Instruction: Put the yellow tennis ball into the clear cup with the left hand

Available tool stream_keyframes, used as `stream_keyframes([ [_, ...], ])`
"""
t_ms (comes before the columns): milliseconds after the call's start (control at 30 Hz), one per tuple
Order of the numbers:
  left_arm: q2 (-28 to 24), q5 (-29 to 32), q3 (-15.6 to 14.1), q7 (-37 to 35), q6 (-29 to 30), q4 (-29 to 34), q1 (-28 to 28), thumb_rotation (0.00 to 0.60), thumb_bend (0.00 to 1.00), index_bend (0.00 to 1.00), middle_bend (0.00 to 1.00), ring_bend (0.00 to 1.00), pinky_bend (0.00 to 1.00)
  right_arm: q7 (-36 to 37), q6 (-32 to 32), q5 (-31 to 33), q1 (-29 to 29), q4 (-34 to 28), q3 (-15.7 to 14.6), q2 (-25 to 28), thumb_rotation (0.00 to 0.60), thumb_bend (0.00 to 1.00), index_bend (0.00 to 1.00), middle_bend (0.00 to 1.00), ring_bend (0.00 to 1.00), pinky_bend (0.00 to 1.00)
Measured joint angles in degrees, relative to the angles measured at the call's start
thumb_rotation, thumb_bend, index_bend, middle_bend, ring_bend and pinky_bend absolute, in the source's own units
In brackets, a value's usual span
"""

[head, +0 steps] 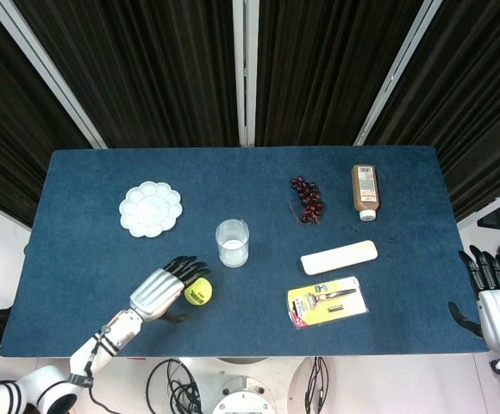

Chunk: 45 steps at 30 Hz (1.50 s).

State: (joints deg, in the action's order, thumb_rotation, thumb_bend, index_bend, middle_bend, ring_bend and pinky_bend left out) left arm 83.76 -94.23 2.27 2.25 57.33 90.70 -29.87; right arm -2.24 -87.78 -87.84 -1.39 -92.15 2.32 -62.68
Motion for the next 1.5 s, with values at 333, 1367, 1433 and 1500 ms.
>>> stream_keyframes([
  [333, 5.5, 2.1, -1.1, -0.6, -2.4, -6.5, -2.1, 0.600, 0.20, 0.19, 0.19, 0.13, 0.26, 0.8, 0.3, 0.4, 0.0, 0.8, 0.1, -0.3, 0.600, 0.22, 0.00, 0.00, 0.00, 0.00],
  [1367, 1.2, 4.8, 5.0, 8.3, 11.3, -0.3, -1.5, 0.600, 0.30, 0.56, 0.54, 0.50, 0.64, 0.9, -0.7, 0.1, 0.2, 1.0, 0.8, -0.2, 0.600, 0.23, 0.00, 0.00, 0.00, 0.00],
  [1433, -0.1, 5.9, 7.0, 9.3, 12.3, 1.8, -1.5, 0.600, 0.31, 0.56, 0.54, 0.50, 0.65, 0.7, -0.9, -0.1, 0.2, 0.7, 0.8, -0.2, 0.600, 0.23, 0.00, 0.00, 0.00, 0.00],
  [1500, -0.4, 6.1, 8.2, 8.3, 13.5, 2.5, -1.7, 0.600, 0.31, 0.56, 0.54, 0.50, 0.65, 0.4, -1.0, -0.3, 0.1, 0.4, 0.8, -0.1, 0.600, 0.23, 0.00, 0.00, 0.00, 0.00],
])
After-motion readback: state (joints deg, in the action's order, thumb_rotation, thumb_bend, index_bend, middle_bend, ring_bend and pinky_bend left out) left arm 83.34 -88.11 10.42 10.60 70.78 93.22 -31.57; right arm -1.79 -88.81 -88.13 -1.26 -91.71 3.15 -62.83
